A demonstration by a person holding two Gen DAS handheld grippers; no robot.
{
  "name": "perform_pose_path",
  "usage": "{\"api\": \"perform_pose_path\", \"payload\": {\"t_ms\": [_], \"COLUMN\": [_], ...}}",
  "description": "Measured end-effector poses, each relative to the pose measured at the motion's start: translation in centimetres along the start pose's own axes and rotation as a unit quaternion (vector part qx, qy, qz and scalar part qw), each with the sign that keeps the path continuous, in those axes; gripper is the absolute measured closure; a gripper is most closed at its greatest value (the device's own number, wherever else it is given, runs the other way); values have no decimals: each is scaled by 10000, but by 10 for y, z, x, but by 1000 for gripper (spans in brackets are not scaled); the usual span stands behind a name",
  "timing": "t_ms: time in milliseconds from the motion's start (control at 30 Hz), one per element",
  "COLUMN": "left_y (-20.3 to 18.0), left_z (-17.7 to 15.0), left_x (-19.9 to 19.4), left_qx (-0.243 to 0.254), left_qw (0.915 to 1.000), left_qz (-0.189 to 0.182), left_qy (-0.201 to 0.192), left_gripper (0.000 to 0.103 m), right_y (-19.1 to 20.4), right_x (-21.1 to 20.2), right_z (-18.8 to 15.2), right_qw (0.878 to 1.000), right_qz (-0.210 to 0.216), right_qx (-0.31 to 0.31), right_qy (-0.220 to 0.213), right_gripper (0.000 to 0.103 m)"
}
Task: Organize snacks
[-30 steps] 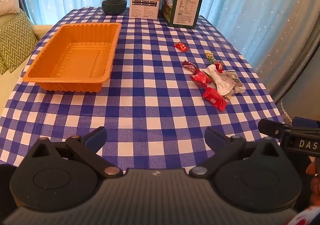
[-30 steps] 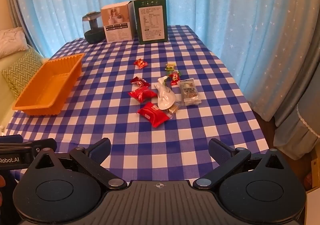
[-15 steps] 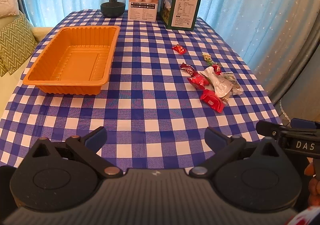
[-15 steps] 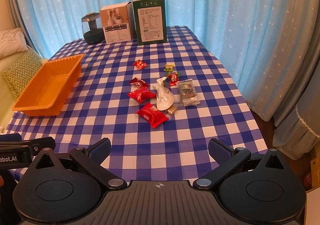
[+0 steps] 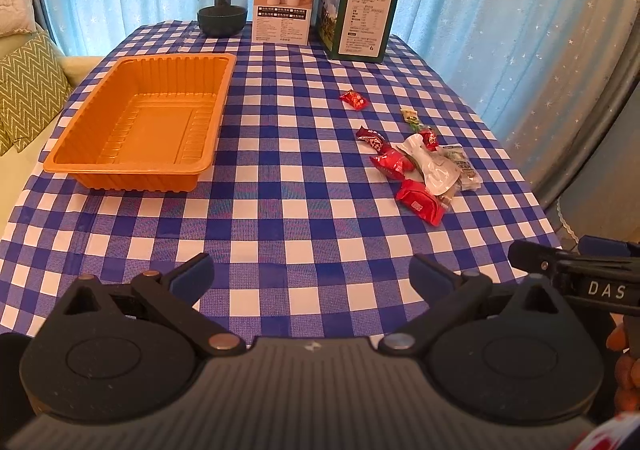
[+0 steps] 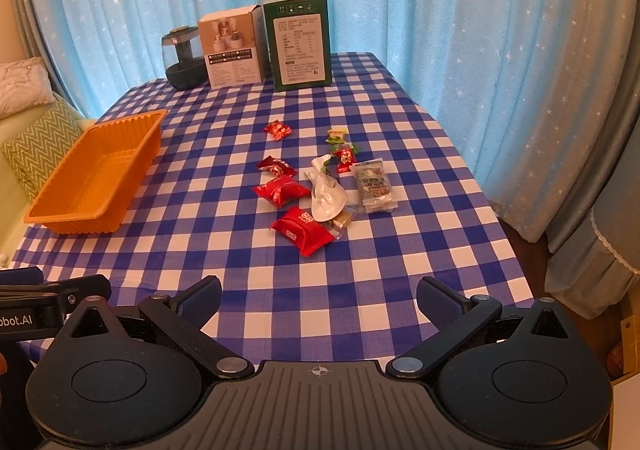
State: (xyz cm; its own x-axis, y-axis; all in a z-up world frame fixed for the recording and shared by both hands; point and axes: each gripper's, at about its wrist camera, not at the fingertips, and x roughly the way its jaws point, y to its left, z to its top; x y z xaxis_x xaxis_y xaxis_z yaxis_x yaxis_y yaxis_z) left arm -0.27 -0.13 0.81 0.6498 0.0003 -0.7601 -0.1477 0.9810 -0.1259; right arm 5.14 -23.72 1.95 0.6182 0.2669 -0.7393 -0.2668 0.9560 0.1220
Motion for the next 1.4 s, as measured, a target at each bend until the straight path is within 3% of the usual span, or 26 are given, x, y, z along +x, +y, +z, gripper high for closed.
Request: {"api": "perform_pose_path", "payload": {"t_ms": [1400], "left_y": [-20], "left_z": [3], "left_x": [-2], "left_qx": [38], "left_qw": [10000], "left_qz": [-16], "left_qy": [-29], "left_gripper": [0], "right_y": [-7], "right_x": [-2], "right_z": [3], "right_qw": [10000], "right_qz": [-5], "right_qx": [30], "right_qy": [-20], "right_gripper": [0]}}
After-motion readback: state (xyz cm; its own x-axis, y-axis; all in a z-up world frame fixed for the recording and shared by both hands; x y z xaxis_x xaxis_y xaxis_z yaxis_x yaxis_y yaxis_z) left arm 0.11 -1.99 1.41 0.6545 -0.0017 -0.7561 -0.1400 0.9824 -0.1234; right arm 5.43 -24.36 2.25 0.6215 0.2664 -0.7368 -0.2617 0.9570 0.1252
